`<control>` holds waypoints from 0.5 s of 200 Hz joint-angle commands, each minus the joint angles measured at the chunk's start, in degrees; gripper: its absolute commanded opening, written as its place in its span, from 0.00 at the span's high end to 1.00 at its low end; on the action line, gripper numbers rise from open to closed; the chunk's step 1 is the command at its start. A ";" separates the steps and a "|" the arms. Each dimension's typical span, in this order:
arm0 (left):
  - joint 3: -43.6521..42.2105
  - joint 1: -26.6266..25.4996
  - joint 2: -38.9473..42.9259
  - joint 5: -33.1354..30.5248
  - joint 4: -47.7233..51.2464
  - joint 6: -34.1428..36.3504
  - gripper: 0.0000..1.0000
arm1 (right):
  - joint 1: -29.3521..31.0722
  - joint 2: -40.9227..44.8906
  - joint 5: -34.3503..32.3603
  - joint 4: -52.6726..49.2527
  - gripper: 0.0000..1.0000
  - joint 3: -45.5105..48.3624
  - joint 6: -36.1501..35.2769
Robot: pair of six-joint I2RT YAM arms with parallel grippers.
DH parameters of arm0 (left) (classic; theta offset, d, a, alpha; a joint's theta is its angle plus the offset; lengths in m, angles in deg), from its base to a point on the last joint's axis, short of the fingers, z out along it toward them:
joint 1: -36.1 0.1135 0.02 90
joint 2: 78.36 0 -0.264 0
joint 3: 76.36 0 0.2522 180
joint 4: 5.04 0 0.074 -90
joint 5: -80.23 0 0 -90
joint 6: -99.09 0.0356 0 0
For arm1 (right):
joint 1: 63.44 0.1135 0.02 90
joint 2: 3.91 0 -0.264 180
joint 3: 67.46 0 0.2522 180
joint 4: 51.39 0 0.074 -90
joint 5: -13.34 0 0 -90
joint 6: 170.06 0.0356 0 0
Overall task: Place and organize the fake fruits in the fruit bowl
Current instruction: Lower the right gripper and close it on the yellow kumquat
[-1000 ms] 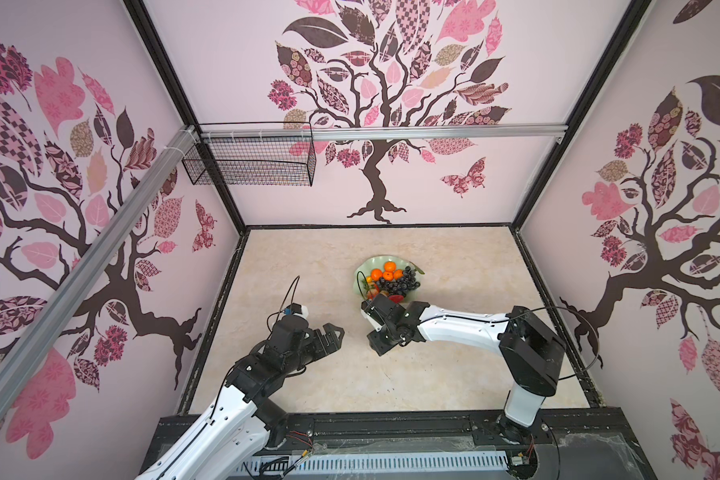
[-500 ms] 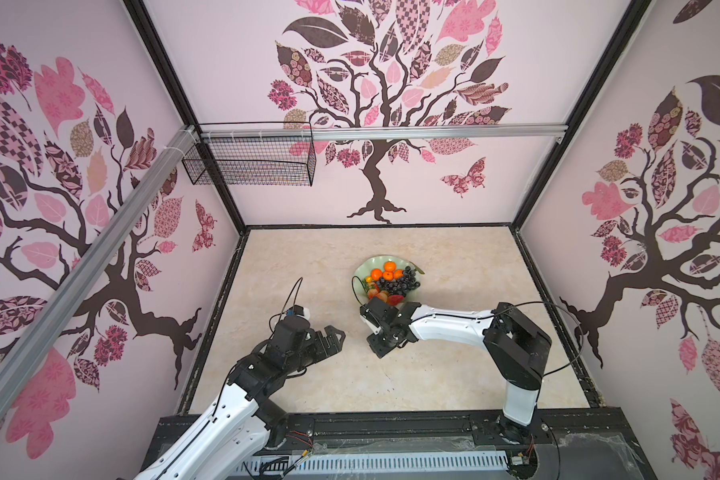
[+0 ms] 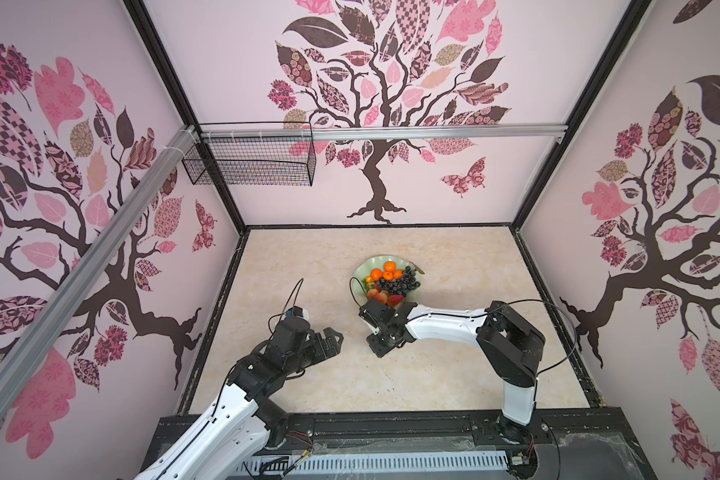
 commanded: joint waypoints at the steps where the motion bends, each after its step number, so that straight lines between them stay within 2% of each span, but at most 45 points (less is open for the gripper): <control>1: 3.35 0.22 0.28 -1.68 2.01 2.23 0.02 | -0.03 -2.25 -1.42 -1.77 0.60 -1.72 -0.85; 100: 3.65 0.24 -0.19 -1.95 2.01 2.76 0.02 | 0.12 -1.78 -1.85 -1.35 0.67 -0.35 0.22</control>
